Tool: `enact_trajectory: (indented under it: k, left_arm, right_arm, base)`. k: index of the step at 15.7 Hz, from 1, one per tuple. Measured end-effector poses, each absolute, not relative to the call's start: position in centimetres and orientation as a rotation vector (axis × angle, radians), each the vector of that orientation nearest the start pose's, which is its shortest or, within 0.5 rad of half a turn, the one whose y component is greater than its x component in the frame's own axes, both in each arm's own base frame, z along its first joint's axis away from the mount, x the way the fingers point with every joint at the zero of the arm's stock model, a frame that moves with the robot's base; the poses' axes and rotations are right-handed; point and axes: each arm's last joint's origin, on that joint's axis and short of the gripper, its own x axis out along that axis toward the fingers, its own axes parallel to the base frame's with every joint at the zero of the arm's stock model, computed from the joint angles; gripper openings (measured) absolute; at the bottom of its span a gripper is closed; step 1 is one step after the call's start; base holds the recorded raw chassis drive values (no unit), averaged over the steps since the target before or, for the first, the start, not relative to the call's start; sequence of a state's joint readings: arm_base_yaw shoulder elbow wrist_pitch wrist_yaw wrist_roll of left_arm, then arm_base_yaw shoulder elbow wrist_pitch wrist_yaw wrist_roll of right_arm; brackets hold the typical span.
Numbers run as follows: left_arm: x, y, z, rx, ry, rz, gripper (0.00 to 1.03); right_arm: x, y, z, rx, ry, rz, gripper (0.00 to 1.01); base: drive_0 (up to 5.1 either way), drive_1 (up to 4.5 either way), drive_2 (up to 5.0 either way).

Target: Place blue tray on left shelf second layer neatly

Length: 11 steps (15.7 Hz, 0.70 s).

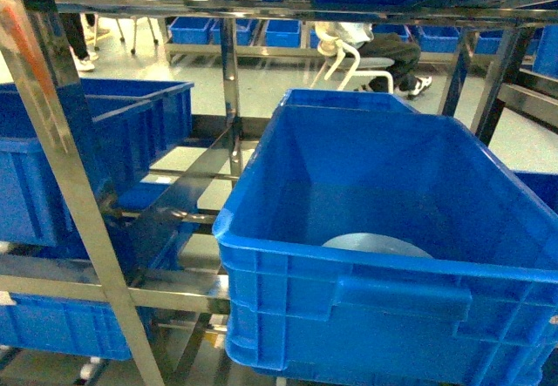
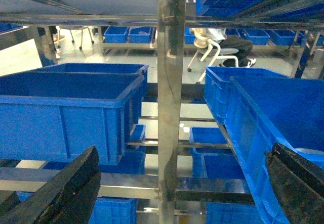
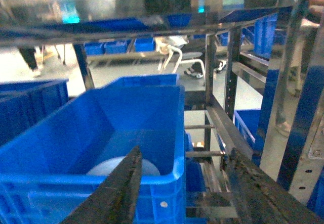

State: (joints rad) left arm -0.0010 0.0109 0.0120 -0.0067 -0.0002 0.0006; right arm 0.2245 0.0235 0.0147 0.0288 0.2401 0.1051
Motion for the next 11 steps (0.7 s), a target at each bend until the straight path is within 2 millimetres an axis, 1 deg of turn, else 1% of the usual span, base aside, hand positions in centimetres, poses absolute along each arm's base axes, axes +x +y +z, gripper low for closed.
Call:
enact_trajectory:
  k: [2,3,4,11]
  left_arm:
    - [9.8,0.0,16.6,0.001,0.004,0.000,0.98]
    - [9.8,0.0,16.6,0.000,0.004,0.001,0.98]
    - [9.8,0.0,16.6,0.001,0.003,0.000,0.98]
    - [9.8,0.0,16.6,0.001,0.003,0.000,0.98]
  right_arm:
    - [9.7,1.2,16.8,0.038,-0.010,0.001,0.28]
    - [9.7,0.8,16.8,0.025,-0.004,0.014,0.15]
    - [9.7,0.1,16.7,0.015,-0.001,-0.010,0.02]
    - [9.7,0.0,16.7,0.007,-0.003,-0.001,0.02]
  base:
    - [0.0,0.00,0.0]
    - [0.0,0.00,0.0]
    - [0.0,0.00,0.0]
    - [0.0,0.00,0.0]
